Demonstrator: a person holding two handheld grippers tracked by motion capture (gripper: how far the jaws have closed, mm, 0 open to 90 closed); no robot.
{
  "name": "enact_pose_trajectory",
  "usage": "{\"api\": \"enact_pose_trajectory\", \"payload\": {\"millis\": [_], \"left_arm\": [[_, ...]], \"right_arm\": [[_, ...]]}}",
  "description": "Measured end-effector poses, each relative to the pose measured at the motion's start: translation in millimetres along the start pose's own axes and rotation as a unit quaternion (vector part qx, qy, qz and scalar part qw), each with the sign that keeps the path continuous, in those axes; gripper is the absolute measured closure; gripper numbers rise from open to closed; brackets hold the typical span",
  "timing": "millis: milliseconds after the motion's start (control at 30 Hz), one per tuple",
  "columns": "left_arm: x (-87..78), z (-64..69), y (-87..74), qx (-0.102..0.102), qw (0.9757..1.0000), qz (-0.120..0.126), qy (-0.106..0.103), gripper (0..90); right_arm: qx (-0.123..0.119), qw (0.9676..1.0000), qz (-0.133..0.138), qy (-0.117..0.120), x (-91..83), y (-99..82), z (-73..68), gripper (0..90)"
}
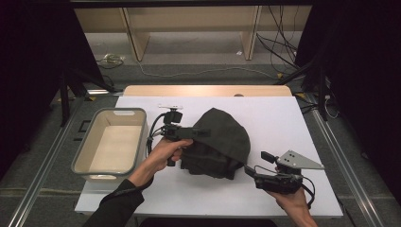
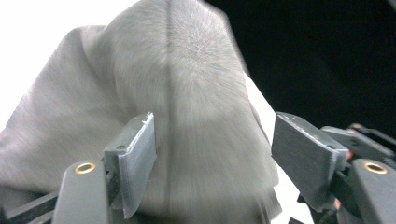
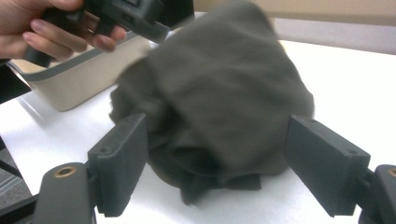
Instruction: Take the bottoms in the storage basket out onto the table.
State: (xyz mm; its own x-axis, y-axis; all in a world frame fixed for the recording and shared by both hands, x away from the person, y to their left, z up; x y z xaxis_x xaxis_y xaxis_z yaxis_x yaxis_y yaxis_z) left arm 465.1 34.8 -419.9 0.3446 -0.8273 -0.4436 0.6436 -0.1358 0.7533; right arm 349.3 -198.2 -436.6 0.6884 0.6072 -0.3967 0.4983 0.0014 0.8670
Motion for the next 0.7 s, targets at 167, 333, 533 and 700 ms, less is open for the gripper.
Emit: {"api": "enact_pose_trajectory", "payload": {"millis": [167,333,533,700], "left_arm": [[-1.4,-8.9,-8.2,-0.008,0.9999,-0.006,0.005,38.1],[-6.6,-10.9,-7.6,0.001,0.9999,-0.012,0.011,29.2],[-16.5,-11.2,-3.8,0.010,0.9997,-0.007,0.019,24.8],[-27.8,-16.3,-1.8,0.026,0.9988,-0.007,0.041,22.6]], "right_arm": [[-0.001,1.0000,0.000,-0.001,0.4,0.2,-0.1,22.8],[0.000,1.0000,-0.002,-0.001,0.4,-0.1,0.8,22.7],[-0.002,1.0000,0.001,-0.001,-1.0,0.5,0.8,22.7],[-0.002,1.0000,0.003,-0.002,-1.6,1.1,1.2,22.7]]}}
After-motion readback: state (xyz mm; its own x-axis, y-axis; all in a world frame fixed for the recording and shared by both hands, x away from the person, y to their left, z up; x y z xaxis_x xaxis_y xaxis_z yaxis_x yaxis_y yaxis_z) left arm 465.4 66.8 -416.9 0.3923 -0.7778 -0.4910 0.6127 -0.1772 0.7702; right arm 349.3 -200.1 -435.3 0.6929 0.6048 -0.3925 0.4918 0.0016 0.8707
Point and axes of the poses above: each handheld gripper's, and its own axes: x roughly forward along the jaws, y roughly out of its top, z roughly to its right, the point moved 7 cm from there along x, roughly forward along the jaws, and after that the axes turned 11 degrees about x, right-handed, at the moved point
